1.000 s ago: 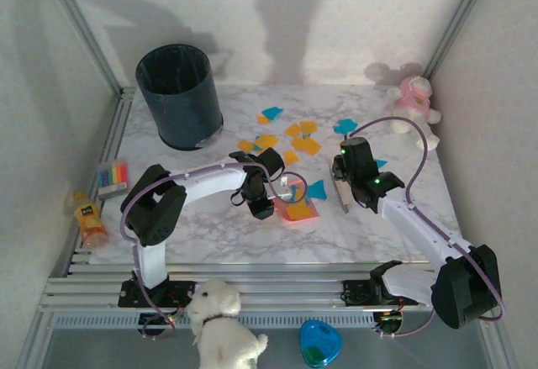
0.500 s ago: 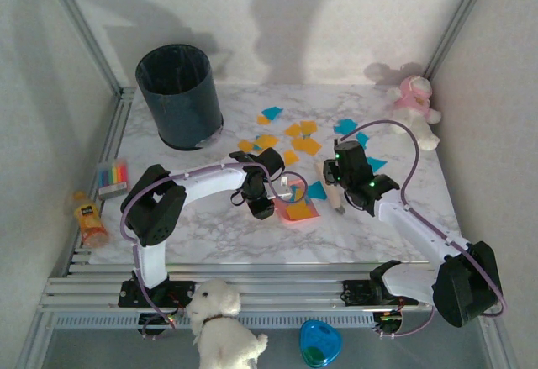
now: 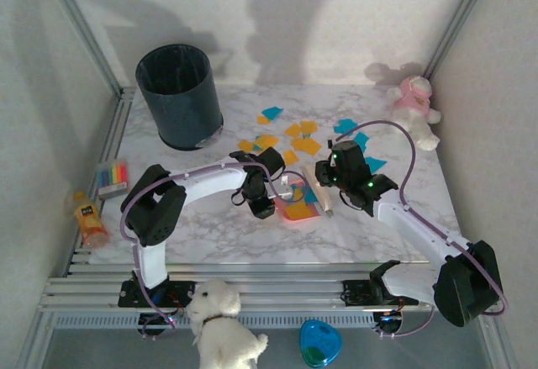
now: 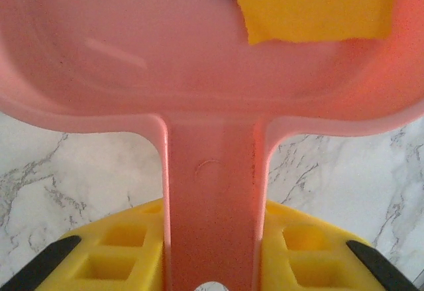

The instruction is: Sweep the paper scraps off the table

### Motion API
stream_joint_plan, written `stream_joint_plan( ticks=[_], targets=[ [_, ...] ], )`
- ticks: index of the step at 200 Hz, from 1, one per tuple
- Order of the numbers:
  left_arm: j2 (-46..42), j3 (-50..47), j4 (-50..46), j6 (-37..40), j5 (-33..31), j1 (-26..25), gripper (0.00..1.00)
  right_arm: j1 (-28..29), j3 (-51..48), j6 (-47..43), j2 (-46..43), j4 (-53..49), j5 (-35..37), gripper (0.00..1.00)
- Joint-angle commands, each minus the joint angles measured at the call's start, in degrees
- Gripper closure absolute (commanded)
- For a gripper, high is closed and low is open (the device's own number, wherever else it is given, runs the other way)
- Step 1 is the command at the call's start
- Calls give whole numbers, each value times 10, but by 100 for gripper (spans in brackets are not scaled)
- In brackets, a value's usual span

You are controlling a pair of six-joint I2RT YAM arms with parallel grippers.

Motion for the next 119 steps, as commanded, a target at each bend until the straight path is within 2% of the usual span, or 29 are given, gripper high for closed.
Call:
stream_joint_plan(
  ticks=[1,89,119],
  targets=[
    [10,13,-20,-7,-3,-5,100,7,6,24,8,-19,-44,100],
    [4,7,-5,-9,1,-4,100,9,13,38,-17,-22,-38,100],
    [-3,5,2,-13,5,-3,100,9,15,45,-30,-36,-3,100]
  ],
)
